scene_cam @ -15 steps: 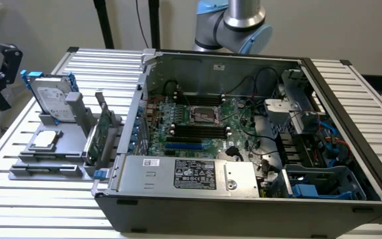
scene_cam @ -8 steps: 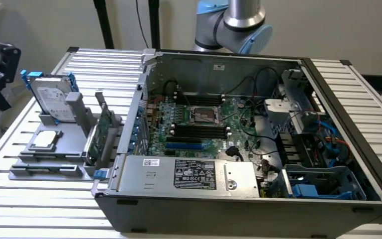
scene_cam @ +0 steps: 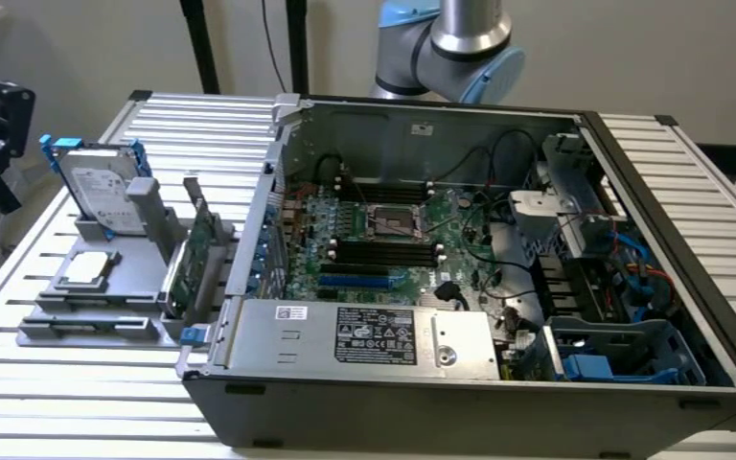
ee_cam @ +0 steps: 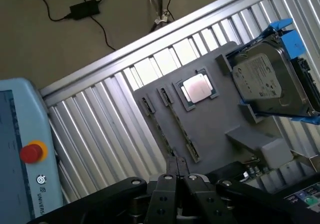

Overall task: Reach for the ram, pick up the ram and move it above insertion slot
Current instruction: 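Pick up the ram and move it above insertion slot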

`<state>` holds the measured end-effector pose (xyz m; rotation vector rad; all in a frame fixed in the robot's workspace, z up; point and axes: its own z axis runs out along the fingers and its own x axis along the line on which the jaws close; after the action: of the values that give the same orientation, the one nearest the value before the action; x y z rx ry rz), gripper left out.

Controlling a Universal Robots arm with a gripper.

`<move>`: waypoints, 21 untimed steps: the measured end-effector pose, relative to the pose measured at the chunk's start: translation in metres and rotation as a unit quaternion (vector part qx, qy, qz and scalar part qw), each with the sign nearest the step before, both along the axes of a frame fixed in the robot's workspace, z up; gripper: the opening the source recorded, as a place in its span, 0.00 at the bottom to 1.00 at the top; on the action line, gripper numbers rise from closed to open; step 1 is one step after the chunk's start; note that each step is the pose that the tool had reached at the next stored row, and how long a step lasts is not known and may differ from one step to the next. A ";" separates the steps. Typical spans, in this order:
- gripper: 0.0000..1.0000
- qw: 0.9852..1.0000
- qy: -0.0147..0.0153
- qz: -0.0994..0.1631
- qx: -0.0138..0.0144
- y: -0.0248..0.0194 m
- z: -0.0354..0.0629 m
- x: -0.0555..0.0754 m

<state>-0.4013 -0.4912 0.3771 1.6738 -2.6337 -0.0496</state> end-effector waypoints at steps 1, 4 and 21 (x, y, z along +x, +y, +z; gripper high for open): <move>0.11 1.000 0.000 0.009 0.000 0.0000 0.0000 0.000; 0.11 0.999 -0.001 0.037 0.000 0.0000 -0.0001 0.000; 0.11 0.982 -0.005 0.190 0.000 0.0000 -0.0010 0.000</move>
<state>-0.4013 -0.4912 0.3762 2.1453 -2.2708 -0.0336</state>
